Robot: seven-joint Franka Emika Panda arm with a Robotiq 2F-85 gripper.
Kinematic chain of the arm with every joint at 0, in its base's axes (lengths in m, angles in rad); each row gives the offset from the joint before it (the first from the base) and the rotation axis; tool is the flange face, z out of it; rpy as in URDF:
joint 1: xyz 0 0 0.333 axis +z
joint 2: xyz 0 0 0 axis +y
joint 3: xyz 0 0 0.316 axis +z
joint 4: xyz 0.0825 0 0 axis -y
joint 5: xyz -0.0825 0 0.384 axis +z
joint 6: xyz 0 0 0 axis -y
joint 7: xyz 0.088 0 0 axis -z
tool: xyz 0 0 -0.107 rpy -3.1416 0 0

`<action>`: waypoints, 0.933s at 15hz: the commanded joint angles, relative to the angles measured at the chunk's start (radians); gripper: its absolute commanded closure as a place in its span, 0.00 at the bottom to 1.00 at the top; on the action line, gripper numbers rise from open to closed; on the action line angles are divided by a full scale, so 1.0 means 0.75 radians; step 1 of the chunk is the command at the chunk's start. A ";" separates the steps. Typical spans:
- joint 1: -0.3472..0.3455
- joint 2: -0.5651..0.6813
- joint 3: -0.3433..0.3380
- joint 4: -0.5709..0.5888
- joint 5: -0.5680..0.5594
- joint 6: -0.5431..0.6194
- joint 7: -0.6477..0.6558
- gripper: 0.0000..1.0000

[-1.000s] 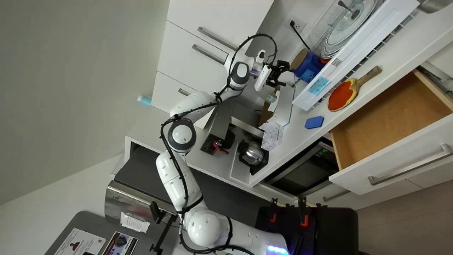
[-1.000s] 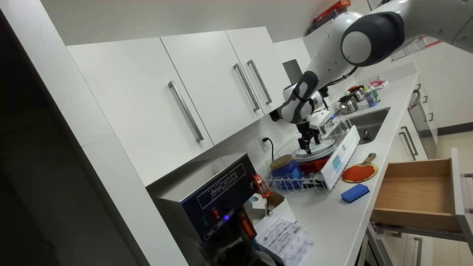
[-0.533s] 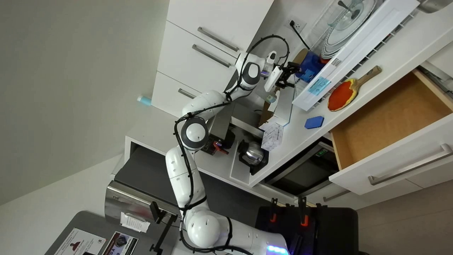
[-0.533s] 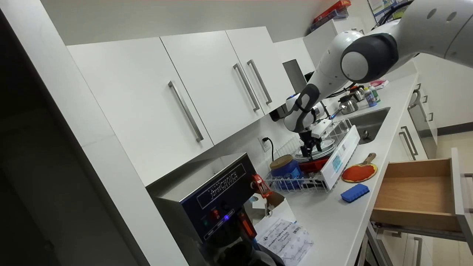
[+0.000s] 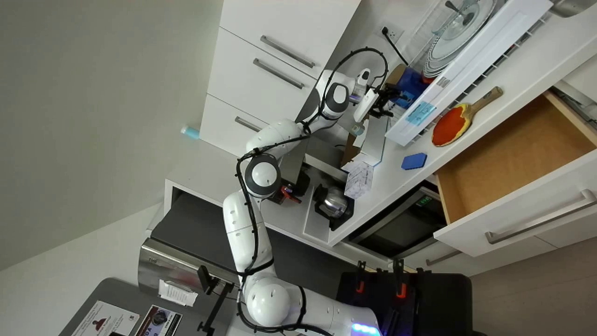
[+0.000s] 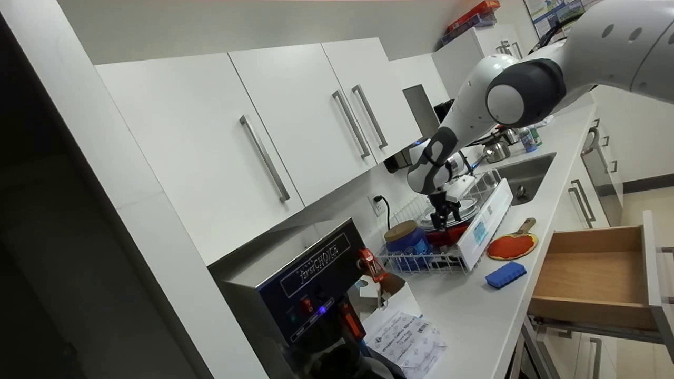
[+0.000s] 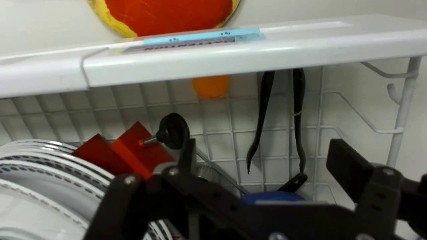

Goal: Remove the tongs from the drying rack

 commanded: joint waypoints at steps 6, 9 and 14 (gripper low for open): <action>-0.012 0.135 0.031 0.133 -0.009 -0.019 0.014 0.00; -0.017 0.211 0.043 0.209 -0.004 -0.012 0.007 0.00; -0.021 0.318 0.042 0.341 -0.005 -0.050 0.012 0.00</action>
